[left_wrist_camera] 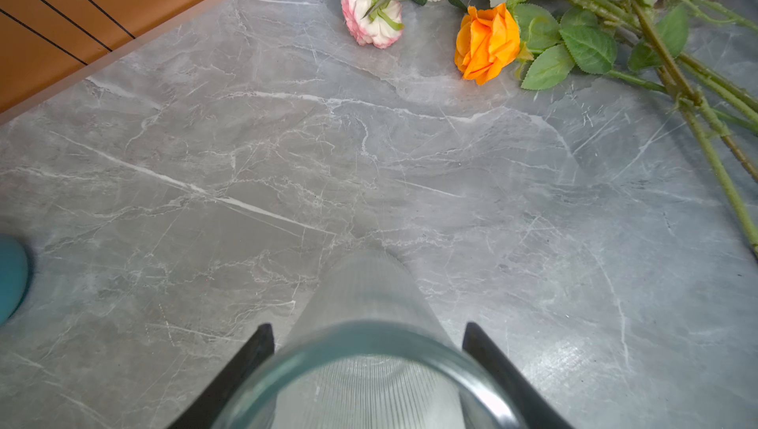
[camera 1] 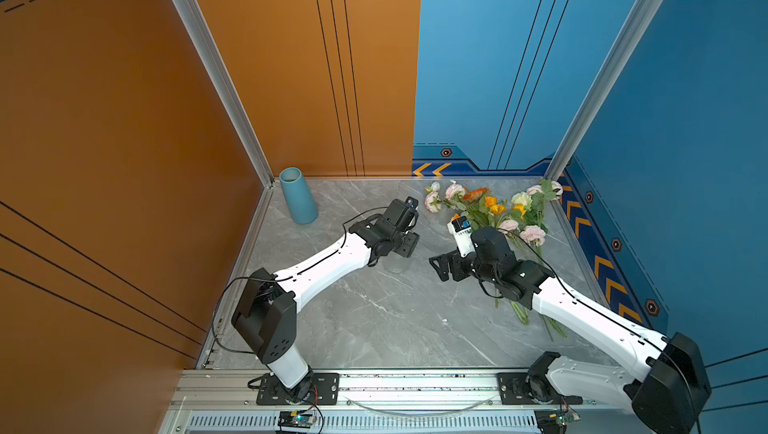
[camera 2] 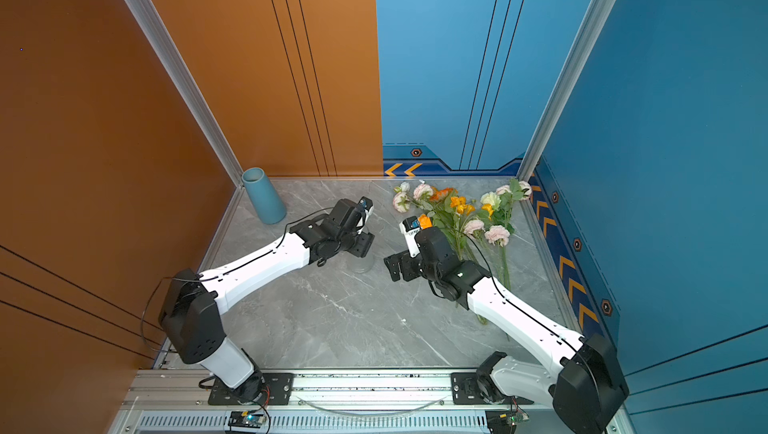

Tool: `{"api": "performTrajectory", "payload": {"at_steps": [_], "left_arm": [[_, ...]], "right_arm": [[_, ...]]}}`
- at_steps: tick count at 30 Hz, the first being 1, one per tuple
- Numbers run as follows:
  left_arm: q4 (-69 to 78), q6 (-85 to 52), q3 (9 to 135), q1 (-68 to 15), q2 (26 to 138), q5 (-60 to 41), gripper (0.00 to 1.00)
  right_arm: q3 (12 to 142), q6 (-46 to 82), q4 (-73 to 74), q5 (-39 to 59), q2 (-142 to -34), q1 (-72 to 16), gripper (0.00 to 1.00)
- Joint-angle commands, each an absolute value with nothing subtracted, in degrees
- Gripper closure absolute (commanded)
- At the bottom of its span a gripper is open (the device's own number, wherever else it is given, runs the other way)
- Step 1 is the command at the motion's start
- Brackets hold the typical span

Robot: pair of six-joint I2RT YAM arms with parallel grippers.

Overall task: Arrange the flowers into the vase
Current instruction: 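Carry the glass vase toward the table center and stand it upright with the left gripper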

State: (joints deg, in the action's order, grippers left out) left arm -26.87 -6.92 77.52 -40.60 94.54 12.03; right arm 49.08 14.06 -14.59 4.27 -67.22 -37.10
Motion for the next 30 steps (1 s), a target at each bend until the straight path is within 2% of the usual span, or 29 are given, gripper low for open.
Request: {"api": "performTrajectory", "payload": {"at_steps": [1, 18, 25, 30], "left_arm": [[-23.73, -6.3, 80.14, -40.97, 94.93, 13.75, 0.51], [-23.56, -8.26, 80.05, -39.26, 96.12, 6.61, 0.41], [-23.55, -8.23, 79.55, -38.3, 95.89, 4.27, 0.34], [-23.55, -8.04, 79.21, -37.92, 95.72, 3.51, 0.26]], "right_arm": [[48.52, 15.05, -16.22, 4.37, -66.18, -36.6, 0.0], [49.33, 14.85, -16.28, 4.66, -66.62, -36.03, 0.0], [50.01, 14.86, -16.33, 4.92, -67.28, -35.96, 0.0], [50.02, 14.85, -16.33, 5.01, -67.72, -36.02, 0.0]]}}
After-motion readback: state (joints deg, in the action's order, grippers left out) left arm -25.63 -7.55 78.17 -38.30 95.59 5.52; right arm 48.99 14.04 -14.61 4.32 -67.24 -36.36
